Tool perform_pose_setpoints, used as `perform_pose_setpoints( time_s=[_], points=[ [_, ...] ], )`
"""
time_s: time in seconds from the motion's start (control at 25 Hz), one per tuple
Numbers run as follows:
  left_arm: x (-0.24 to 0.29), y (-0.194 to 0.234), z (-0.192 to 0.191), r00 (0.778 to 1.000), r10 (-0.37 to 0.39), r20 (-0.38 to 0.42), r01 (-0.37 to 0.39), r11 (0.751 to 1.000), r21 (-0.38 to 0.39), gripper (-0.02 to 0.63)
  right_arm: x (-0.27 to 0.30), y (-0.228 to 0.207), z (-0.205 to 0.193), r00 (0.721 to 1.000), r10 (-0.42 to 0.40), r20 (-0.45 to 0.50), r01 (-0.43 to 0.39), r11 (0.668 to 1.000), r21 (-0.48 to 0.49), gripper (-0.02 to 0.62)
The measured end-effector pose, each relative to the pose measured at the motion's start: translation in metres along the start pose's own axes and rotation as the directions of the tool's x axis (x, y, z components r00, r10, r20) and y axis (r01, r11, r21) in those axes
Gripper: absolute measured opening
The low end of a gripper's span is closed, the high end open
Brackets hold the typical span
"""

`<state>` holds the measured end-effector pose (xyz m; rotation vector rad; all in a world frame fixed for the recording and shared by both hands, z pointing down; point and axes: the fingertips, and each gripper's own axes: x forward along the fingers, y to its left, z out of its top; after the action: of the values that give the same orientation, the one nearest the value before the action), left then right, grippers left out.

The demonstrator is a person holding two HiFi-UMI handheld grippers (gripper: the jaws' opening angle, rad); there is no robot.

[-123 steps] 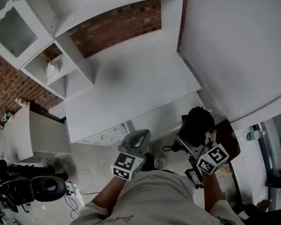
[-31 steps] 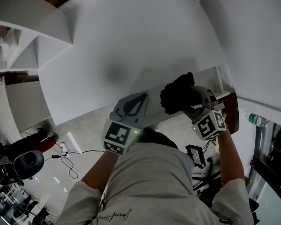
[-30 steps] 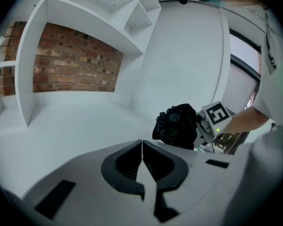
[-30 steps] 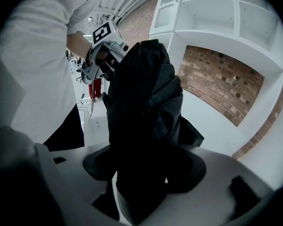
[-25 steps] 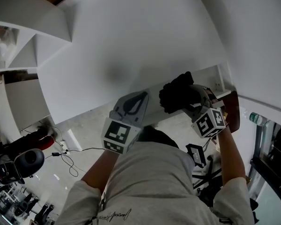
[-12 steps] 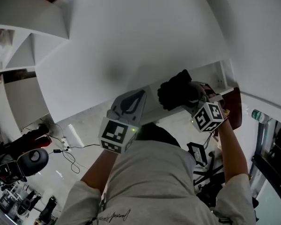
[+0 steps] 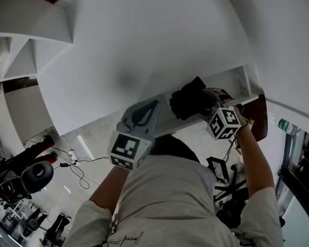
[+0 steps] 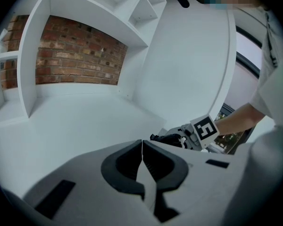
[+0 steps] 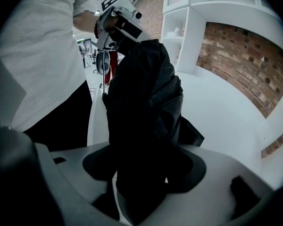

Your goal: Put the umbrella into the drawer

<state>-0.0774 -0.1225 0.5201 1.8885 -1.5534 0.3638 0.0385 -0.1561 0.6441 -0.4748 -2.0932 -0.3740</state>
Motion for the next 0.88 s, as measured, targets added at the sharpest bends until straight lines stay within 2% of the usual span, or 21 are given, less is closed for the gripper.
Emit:
perform_pose_setpoints(
  time_s=[0.48,0.88],
  points=[
    [-0.005,0.011,-0.004,1.000,0.022,-0.002,-0.022,0.999,-0.026,0.017,0.021,0.014,-0.005,0.996,0.076,-0.051,-0.078,0.996,-0.041,0.275],
    [-0.002,0.015,-0.011,1.000,0.010,-0.011,-0.010,0.999,-0.036,0.017,0.050,0.022,-0.018,0.984,0.127,-0.126,-0.139,0.986,-0.090,0.275]
  ],
)
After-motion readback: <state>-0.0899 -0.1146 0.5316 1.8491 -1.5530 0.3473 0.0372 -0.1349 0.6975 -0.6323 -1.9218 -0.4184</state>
